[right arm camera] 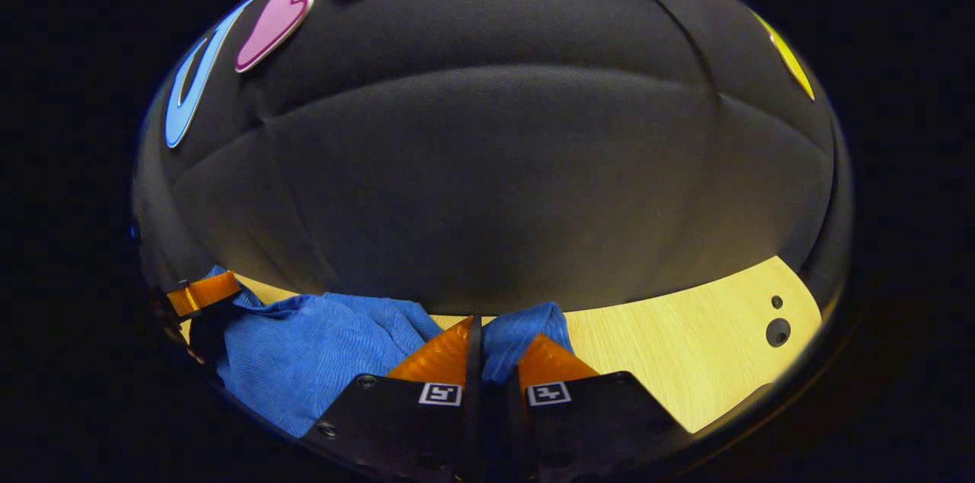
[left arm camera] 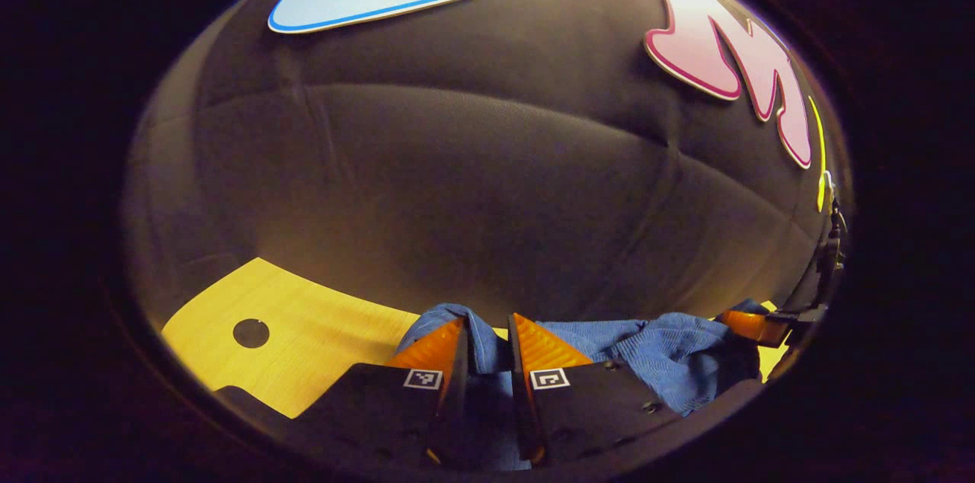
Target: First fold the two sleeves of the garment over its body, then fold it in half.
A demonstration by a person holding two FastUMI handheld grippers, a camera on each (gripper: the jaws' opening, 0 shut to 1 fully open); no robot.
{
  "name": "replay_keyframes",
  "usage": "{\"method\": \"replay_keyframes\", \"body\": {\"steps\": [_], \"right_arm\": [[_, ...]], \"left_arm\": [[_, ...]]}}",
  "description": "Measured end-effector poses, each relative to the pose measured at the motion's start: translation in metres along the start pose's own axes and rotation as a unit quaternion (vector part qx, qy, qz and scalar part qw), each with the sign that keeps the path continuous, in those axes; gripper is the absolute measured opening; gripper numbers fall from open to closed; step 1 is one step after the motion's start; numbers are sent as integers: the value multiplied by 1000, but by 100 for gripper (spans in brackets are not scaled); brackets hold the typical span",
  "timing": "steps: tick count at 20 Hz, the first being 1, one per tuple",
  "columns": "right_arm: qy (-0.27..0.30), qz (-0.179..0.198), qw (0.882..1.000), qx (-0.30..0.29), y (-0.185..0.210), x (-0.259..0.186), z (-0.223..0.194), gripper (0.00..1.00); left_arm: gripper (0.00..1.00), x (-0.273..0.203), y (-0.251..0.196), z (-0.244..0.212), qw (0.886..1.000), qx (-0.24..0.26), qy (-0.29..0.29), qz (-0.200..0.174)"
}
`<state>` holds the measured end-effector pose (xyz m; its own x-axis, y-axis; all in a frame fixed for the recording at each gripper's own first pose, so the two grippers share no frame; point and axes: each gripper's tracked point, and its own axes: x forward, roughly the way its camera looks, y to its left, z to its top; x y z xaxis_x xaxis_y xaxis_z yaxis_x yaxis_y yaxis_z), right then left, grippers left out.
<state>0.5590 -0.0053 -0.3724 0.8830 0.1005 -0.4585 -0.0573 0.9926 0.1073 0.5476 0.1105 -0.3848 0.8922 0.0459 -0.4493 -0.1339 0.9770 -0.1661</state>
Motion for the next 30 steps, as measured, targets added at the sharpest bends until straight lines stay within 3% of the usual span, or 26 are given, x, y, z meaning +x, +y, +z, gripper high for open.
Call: {"method": "replay_keyframes", "body": {"steps": [2, 3, 5, 8, 11, 14, 16, 19, 23, 25, 28, 30], "right_arm": [[-11, -6, 1000, -20, 1, -12, 2, 18], [-24, -13, 999, -32, 3, -23, 7, 45], [-61, -23, 996, -60, 6, -44, 19, 99], [-117, -33, 989, -85, 16, -89, 41, 98], [-171, -26, 982, -75, 27, -139, 62, 98], [-178, -18, 982, -59, 33, -190, 69, 97], [-198, -22, 978, -65, 45, -238, 67, 98], [-225, -22, 972, -62, 62, -303, 66, 97], [-232, -15, 972, -36, 79, -384, 58, 97], [-229, -8, 973, -14, 90, -420, 53, 94], [-223, -15, 975, -10, 91, -471, 53, 97], [-219, -24, 975, -11, 88, -502, 55, 96]], "left_arm": [[65, -12, -8, 6, 1000, -12, -12, -4], [85, -19, -9, 13, 999, -20, -25, 1], [84, -35, -11, 27, 998, -36, -54, -3], [84, -78, -9, 43, 994, -33, -101, -8], [84, -129, -12, 63, 989, -16, -144, -25], [84, -184, -24, 76, 983, 1, -176, -44], [83, -219, -31, 93, 971, 3, -229, -63], [82, -277, -41, 101, 957, -46, -266, -110], [82, -343, -42, 99, 945, -74, -296, -116], [81, -368, -32, 94, 948, -97, -285, -100], [81, -418, -26, 79, 949, -126, -278, -76], [82, -455, -23, 78, 949, -109, -287, -68]]}}
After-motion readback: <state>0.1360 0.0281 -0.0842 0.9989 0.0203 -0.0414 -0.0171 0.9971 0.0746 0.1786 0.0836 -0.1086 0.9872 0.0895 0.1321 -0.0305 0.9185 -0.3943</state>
